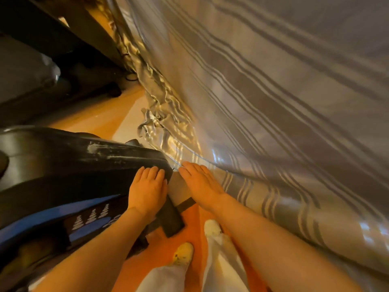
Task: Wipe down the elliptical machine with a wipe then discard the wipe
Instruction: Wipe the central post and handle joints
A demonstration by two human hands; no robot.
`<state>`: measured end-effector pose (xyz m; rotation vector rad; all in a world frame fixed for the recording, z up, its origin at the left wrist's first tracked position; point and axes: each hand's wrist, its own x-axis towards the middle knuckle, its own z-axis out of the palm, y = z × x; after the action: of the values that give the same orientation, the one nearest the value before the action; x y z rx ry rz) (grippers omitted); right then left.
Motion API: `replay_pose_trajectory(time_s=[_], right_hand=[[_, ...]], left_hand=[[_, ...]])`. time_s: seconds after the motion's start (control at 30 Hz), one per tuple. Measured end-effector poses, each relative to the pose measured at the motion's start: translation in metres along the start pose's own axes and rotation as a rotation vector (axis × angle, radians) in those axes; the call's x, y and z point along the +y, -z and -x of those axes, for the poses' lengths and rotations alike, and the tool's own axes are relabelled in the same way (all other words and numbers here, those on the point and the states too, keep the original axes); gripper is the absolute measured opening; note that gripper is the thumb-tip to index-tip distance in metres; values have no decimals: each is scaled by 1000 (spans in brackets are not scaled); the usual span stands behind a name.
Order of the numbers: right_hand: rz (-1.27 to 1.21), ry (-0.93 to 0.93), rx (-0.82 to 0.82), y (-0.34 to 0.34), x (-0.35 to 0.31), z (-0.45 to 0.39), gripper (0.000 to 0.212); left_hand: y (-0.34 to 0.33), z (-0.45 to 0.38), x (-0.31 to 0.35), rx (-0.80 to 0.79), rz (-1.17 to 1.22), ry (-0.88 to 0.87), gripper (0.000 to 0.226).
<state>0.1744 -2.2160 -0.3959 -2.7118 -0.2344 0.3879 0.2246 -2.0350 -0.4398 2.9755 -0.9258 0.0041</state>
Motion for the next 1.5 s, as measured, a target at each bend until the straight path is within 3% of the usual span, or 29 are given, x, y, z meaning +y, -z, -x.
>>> replay_pose_trajectory(time_s=[0.4, 0.8, 1.03, 1.3, 1.5], right_hand=[[125, 493, -12, 83, -25, -76, 45], [105, 834, 40, 76, -119, -138, 38], [70, 914, 29, 66, -180, -171, 34], [49, 1046, -1, 52, -228, -200, 13], [77, 1246, -73, 42, -245, -201, 38]], left_hand=[[66, 8, -13, 181, -63, 436, 33], [105, 55, -67, 263, -129, 771, 35], [115, 67, -112, 298, -147, 849, 33], [113, 87, -134, 300, -78, 893, 30], [98, 120, -125, 189, -37, 1067, 51]])
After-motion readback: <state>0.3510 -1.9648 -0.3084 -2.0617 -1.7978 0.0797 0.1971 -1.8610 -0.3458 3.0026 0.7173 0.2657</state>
